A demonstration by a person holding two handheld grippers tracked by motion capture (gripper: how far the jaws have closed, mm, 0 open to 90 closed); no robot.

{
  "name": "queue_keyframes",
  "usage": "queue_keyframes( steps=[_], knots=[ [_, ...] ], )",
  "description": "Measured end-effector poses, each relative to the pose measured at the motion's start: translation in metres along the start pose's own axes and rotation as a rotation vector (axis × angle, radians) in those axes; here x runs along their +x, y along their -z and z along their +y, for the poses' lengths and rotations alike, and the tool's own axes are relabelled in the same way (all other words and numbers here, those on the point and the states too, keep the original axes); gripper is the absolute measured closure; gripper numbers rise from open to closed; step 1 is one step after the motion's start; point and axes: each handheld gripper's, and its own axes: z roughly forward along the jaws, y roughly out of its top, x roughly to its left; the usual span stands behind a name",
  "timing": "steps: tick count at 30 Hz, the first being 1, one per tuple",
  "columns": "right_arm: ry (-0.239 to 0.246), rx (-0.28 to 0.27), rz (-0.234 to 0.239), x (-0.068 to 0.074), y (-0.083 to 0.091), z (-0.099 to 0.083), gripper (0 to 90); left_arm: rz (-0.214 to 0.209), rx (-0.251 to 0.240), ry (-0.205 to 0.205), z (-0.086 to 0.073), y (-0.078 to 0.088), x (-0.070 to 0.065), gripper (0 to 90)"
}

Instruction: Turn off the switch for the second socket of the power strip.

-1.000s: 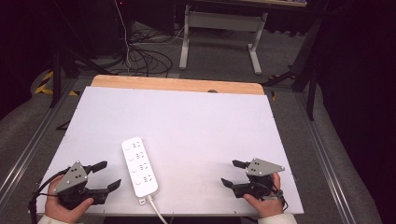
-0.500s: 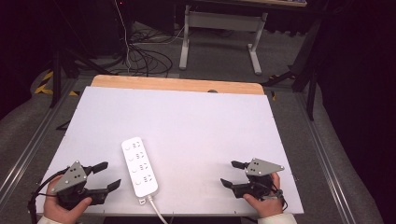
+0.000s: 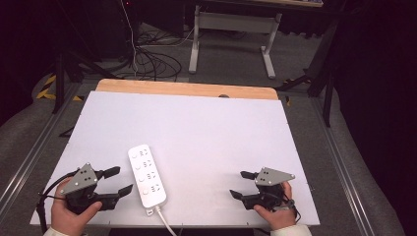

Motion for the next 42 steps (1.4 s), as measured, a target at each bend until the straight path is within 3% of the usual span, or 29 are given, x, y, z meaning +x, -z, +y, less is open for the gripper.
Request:
queue_keyframes(
  steps=[16, 42],
  knots=[
    [-0.005, -0.001, 0.002, -0.001, 0.0, 0.0, 27.9, -0.013, -0.001, -0.039, 0.025, -0.012, -0.004, 29.7],
    [-0.004, 0.002, 0.007, -0.001, 0.0, -0.001, 28.7, -0.066, 0.028, -0.063, 0.044, -0.042, -0.012, 29.3]
  ],
)
